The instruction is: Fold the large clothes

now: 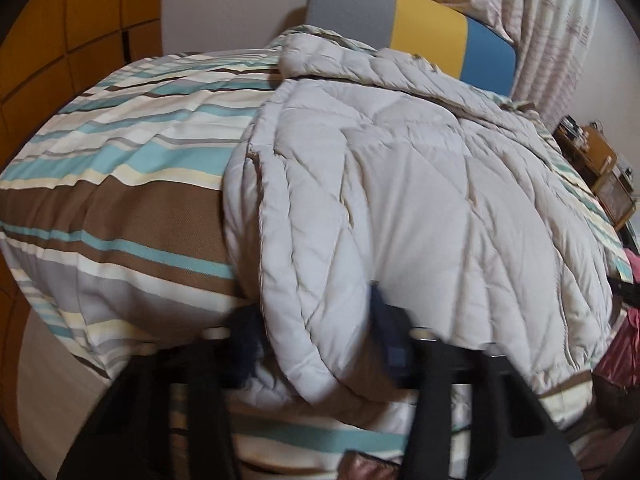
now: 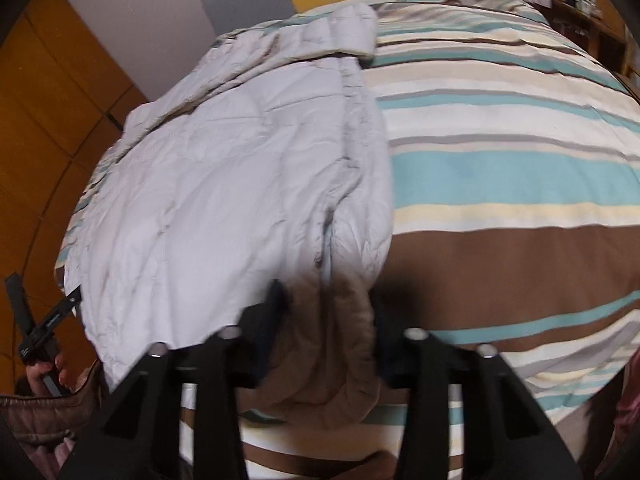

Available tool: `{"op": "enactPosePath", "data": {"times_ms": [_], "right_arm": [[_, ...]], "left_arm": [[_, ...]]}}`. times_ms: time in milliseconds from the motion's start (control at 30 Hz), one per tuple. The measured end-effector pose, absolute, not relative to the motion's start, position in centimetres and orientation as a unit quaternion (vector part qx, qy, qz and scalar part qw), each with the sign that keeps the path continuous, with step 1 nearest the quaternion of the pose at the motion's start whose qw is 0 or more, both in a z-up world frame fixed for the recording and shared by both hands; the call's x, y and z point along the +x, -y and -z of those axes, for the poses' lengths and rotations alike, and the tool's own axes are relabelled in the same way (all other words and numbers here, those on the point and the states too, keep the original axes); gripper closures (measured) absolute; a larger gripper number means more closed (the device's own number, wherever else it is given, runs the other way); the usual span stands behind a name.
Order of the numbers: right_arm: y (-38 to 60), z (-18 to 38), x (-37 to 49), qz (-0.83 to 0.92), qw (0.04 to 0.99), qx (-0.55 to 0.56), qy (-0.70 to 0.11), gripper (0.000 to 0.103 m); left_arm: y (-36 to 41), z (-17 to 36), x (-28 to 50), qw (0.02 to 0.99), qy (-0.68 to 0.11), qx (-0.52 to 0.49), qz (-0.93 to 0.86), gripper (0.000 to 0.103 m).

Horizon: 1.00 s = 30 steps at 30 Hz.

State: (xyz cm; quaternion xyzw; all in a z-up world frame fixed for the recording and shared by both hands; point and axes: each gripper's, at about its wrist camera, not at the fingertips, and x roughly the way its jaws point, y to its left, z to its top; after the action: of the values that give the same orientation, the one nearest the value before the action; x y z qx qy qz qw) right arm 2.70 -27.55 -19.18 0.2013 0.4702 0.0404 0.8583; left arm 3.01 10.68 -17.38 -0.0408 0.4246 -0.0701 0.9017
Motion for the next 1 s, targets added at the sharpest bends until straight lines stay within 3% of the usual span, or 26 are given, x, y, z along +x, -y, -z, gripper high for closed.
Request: {"op": "enactPosePath", "data": {"times_ms": [67, 167, 600, 1000], "right_arm": [[27.5, 18.1, 2.9, -0.059, 0.864, 0.205, -0.457, 0.088], [28.3, 15.8, 3.5, -0.078, 0.875, 0.232, -0.417, 0.091], [31.9, 8.2, 13.2, -0.108, 0.888, 0.317, -0.314, 0.092], [36.5, 9.3, 25.9, -0.070, 0.869, 0.379, -0.312, 0.091]], "left_arm": [[-10.5, 16.4, 3.2, 0.900, -0.424, -0.049, 0.085, 0.083], [-11.2, 13.6, 3.8, 0.907, -0.400, -0.082, 0.104, 0.090], [-10.8, 3.0, 14.3, 0.924, -0.323, -0.140, 0.150, 0.090], [-10.9, 4.3, 29.9, 0.899, -0.373, -0.186, 0.133, 0.090]]}}
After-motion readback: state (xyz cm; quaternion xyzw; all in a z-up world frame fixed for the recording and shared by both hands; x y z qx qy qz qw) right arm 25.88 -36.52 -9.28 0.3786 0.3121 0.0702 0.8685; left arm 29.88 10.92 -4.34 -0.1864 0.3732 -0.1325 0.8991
